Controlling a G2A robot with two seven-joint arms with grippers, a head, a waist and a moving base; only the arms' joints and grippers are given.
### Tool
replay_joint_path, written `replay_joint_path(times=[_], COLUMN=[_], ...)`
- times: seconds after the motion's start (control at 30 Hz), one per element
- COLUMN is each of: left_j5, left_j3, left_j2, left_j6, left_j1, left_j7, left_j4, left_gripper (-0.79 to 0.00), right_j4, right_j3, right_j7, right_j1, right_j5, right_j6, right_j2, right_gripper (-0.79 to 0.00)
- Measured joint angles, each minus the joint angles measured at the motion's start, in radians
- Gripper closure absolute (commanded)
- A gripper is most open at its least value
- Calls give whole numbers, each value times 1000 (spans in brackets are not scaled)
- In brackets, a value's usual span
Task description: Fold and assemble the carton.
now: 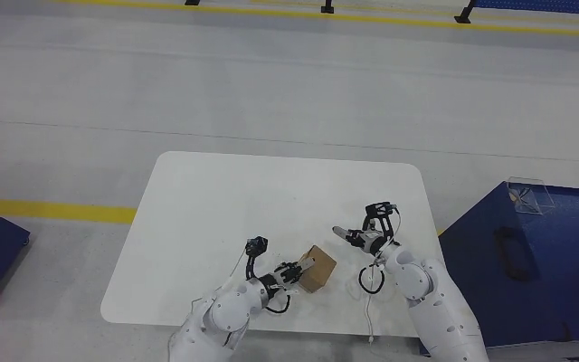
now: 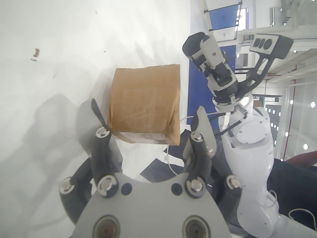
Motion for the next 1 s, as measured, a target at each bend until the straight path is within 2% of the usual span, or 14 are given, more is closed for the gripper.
replay_joint_path(times=[0.1,0.13,0.17,0.2,0.23,0.37,0.47,0.53,0.7,1.0], left_j5=[93,143,233,310,389,738,956,1042,1059,1029], left_j3=[-15,-12,1,20,44,163,233,261,290,312], left_j2=[6,8,10,11,11,7,4,-2,-19,-33], left_j6=[35,45,65,80,94,213,287,325,339,273], left_j1=[32,47,66,81,95,120,108,98,58,47], left_j7=[129,183,263,321,372,518,533,504,436,376], left_j4=[-60,-87,-124,-149,-171,-199,-170,-146,-96,-41], left_gripper=[-785,-683,-311,-65,0,0,0,0,0,0], right_j4=[0,0,0,0,0,0,0,0,0,0], right_j3=[0,0,0,0,0,0,0,0,0,0], right_j7=[0,0,0,0,0,0,0,0,0,0], right_j1=[0,0,0,0,0,0,0,0,0,0], right_j5=[0,0,0,0,0,0,0,0,0,0], right_j6=[0,0,0,0,0,0,0,0,0,0], right_j2=[0,0,0,0,0,0,0,0,0,0], right_gripper=[-785,-785,-785,-785,-785,-785,-785,-785,-785,-785])
